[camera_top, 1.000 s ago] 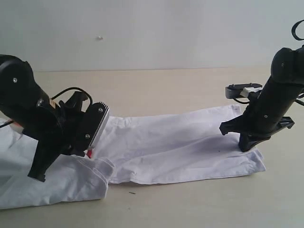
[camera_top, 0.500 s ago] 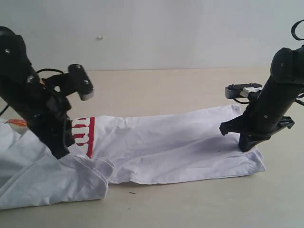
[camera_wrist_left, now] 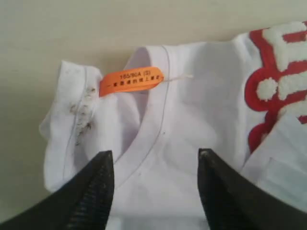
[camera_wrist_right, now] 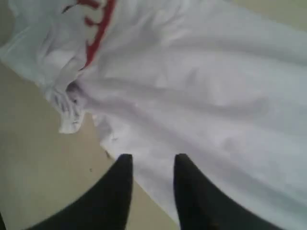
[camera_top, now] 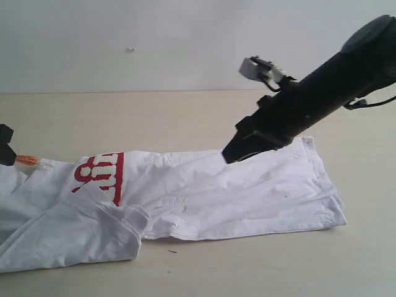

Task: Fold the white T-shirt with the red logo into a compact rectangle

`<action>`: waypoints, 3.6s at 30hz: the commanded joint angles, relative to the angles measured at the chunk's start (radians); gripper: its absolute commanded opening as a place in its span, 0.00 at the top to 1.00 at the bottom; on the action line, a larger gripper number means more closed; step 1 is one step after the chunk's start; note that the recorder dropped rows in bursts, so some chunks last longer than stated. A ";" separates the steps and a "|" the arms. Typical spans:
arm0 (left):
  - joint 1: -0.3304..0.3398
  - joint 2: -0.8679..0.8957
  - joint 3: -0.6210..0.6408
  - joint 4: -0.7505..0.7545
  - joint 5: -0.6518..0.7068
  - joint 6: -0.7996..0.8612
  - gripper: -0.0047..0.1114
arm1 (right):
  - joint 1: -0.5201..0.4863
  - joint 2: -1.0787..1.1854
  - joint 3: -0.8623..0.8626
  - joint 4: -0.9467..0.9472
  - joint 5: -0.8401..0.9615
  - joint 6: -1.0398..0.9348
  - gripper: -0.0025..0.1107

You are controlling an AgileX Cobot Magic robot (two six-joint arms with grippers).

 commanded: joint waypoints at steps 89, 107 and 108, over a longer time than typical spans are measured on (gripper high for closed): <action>-0.154 0.088 0.027 -0.429 0.103 0.744 0.51 | 0.572 0.380 -0.483 -0.852 -0.216 0.694 0.95; -0.185 0.176 -0.023 -0.343 0.073 0.733 0.51 | 0.579 0.259 -0.483 -0.735 -0.118 0.381 0.98; -0.185 0.166 -0.037 -0.336 0.060 0.729 0.51 | 0.586 0.259 -0.480 -0.741 -0.107 0.343 0.98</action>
